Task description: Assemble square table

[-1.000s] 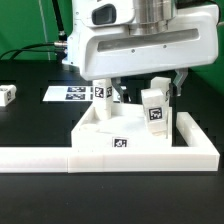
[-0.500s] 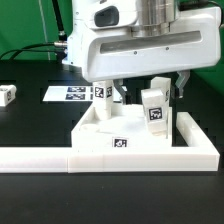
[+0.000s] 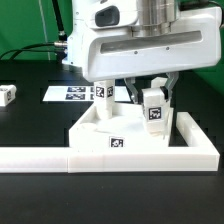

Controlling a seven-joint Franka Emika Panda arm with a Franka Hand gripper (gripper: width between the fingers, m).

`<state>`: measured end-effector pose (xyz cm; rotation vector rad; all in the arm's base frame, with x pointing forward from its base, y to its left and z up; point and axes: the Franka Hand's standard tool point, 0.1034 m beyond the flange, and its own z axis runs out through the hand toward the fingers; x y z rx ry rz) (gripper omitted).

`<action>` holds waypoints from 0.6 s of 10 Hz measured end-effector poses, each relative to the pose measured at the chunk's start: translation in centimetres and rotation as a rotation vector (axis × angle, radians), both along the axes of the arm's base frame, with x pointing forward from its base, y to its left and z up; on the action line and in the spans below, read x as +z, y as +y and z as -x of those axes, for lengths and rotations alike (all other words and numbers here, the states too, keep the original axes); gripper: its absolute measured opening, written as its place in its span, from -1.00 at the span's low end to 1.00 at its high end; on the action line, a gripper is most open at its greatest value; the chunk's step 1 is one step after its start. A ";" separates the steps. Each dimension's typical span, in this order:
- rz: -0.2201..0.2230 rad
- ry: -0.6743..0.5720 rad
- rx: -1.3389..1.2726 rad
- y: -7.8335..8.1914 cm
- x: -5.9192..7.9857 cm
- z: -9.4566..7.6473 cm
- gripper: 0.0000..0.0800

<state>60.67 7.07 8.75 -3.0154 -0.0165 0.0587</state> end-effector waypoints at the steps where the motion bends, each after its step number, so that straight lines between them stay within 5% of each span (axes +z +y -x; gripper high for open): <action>1: 0.001 0.002 -0.017 0.0 0.0 0.0 -0.27; 6: 0.015 -0.026 -0.384 1.5 -0.1 0.1 -0.27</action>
Offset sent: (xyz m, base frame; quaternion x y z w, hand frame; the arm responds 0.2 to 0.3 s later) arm -0.0169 0.0069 -0.0092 -0.0074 0.0199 0.1901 0.9815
